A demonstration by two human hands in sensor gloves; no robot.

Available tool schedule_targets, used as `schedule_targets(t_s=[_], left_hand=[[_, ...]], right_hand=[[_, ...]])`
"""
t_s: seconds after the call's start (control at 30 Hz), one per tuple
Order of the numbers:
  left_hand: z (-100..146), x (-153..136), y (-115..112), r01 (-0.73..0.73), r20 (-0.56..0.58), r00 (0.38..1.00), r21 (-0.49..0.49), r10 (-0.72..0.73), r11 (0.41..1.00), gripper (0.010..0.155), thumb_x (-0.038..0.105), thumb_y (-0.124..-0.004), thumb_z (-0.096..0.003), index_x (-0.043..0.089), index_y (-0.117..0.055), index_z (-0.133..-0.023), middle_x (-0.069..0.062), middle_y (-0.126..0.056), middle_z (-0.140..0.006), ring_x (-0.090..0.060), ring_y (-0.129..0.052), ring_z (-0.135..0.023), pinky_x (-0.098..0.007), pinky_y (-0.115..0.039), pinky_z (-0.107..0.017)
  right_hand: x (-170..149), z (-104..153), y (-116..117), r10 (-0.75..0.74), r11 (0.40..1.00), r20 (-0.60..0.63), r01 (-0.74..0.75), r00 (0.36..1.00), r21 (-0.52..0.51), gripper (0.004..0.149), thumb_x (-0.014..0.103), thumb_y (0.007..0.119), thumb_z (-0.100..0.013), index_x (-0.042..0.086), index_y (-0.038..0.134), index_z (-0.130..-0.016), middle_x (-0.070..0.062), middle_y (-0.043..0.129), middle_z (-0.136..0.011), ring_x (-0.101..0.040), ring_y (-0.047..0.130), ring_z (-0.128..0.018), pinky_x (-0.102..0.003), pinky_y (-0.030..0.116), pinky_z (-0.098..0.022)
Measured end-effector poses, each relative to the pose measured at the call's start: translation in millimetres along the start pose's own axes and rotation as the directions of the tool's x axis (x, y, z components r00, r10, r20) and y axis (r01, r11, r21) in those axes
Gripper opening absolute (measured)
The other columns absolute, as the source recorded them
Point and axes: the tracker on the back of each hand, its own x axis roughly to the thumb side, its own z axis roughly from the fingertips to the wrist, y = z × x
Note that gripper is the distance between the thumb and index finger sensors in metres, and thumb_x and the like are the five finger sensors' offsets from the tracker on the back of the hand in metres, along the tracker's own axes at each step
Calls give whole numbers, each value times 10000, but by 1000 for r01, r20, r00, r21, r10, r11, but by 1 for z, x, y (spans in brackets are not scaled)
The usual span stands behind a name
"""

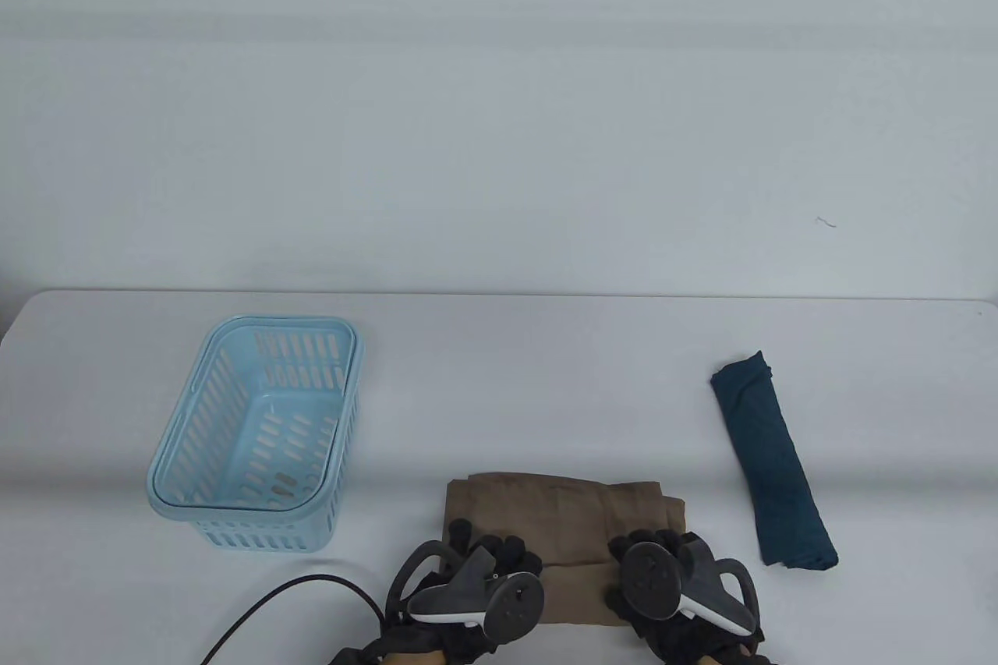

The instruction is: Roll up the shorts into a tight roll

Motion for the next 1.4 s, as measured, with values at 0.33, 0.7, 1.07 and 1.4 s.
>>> schedule_targets(t_s=[0.33,0.7,1.07,1.4], left_hand=[[-19,7,-22,66,-41,997,-98,-70,993,787,332,-696,-489,2,-308,-1089,-320,-392,-1129,-575,-476,-1019,-774,-315,-656],[-6,-19,-4,-231,-56,972,-19,229,973,687,337,-676,-471,57,-544,-1083,-238,-738,-1074,-453,-783,-969,-748,-457,-664],[-2,-33,-3,-371,-58,926,40,373,928,620,329,-680,-462,124,-653,-1047,-109,-961,-861,-319,-961,-766,-754,-469,-653],[5,-1,14,-175,54,984,134,169,975,492,319,-708,-489,163,-702,-956,-208,-629,-1101,-462,-685,-997,-773,-388,-659]], right_hand=[[7,-15,32,157,986,11,-157,988,60,760,394,669,-490,80,262,-1049,-208,279,-1079,-464,267,-973,-681,234,-701],[-13,-15,17,-168,985,40,166,985,39,626,385,616,-488,71,556,-1027,-206,586,-1040,-446,539,-941,-700,355,-684],[-26,-18,15,-328,945,11,327,945,13,581,487,601,-464,98,797,-847,-159,837,-807,-402,752,-738,-687,444,-670],[-23,-13,8,-271,958,5,270,963,-95,604,455,626,-478,110,672,-971,-170,713,-969,-419,659,-877,-705,406,-676]])
